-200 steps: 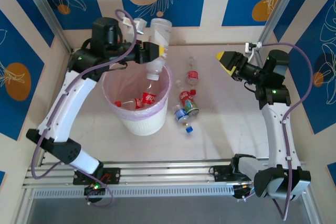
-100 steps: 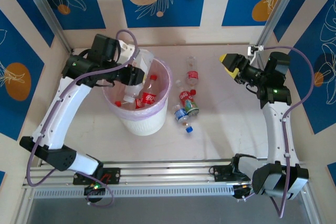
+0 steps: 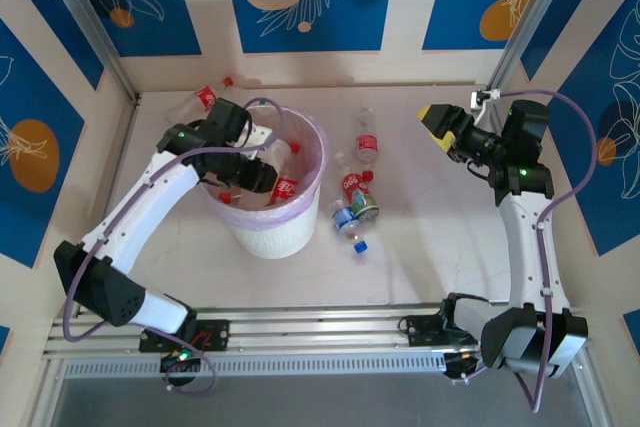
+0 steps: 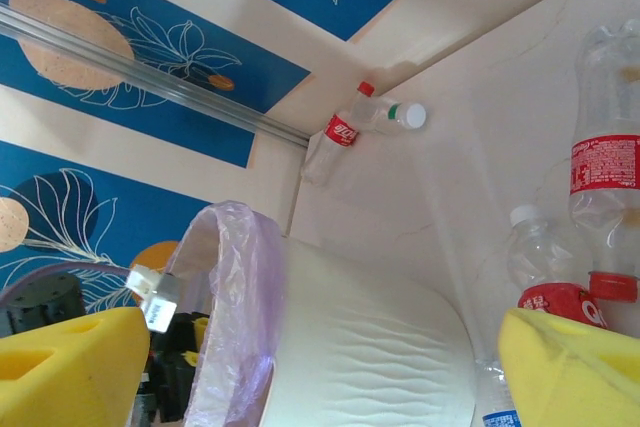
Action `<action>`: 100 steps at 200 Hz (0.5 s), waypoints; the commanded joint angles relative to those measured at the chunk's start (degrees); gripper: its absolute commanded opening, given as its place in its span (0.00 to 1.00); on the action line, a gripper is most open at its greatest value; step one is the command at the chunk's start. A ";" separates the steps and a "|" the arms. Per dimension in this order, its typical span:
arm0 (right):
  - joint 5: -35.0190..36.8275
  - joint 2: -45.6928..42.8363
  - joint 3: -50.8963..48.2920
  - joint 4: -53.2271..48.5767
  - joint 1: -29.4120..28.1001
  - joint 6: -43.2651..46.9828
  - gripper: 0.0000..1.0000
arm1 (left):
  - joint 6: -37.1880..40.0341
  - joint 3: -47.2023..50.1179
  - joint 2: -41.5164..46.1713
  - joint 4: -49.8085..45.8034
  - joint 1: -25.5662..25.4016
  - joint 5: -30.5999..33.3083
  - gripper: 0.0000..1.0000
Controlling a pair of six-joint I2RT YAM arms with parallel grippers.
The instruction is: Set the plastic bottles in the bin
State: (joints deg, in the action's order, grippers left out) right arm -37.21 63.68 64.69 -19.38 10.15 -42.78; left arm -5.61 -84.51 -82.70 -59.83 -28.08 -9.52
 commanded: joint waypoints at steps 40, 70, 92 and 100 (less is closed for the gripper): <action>3.57 0.47 -1.82 -2.87 -0.87 2.59 0.90 | -0.32 8.04 0.60 10.05 -0.77 1.97 0.33; 6.11 1.00 -3.11 -3.89 -2.26 3.40 0.90 | -0.90 9.80 0.48 11.58 -1.17 1.00 0.46; 8.95 1.87 -2.99 -5.34 -3.87 4.80 0.90 | -0.85 8.60 1.50 10.94 -1.19 0.73 0.68; 10.43 2.22 -2.79 -6.01 -4.57 5.44 0.90 | -0.82 7.77 1.86 10.22 -1.19 1.09 0.73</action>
State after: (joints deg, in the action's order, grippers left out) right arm -31.09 65.06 62.04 -22.52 7.29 -40.21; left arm -6.00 -76.86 -80.95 -47.57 -28.73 -9.30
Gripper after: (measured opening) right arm 0.902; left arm 0.670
